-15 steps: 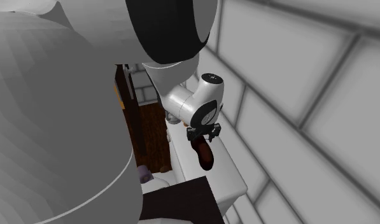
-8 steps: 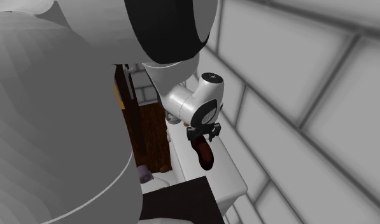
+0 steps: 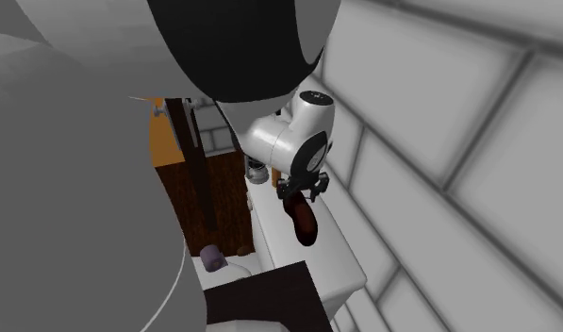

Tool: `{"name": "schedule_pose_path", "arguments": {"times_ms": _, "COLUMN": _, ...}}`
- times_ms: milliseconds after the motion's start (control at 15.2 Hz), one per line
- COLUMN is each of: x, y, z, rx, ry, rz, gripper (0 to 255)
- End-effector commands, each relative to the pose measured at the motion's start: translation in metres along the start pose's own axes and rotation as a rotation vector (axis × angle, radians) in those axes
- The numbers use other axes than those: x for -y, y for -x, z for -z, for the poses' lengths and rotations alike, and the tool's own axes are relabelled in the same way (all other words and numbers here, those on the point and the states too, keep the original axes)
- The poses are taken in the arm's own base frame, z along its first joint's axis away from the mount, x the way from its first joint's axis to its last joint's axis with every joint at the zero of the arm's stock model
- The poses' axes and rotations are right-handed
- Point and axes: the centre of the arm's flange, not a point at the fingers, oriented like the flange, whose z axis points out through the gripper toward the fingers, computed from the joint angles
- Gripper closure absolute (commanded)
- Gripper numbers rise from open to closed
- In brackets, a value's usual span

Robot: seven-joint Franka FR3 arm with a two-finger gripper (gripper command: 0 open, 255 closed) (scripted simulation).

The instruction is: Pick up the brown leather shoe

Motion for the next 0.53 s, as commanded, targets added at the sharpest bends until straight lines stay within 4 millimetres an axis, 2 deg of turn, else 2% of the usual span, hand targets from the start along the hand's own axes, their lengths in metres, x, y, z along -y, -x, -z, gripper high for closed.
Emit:
{"name": "schedule_pose_path", "arguments": {"times_ms": 0, "x": 0.000, "y": -0.002, "z": 0.011, "rx": 0.000, "ry": 0.000, "rz": 0.000, "gripper": 255}}
{"name": "schedule_pose_path", "arguments": {"times_ms": 330, "x": 0.001, "y": -0.004, "z": 0.037, "rx": 0.000, "ry": 0.000, "rz": 0.000, "gripper": 255}}
{"name": "schedule_pose_path", "arguments": {"times_ms": 462, "x": 0.001, "y": -0.004, "z": 0.038, "rx": 0.000, "ry": 0.001, "rz": 0.000, "gripper": 255}}
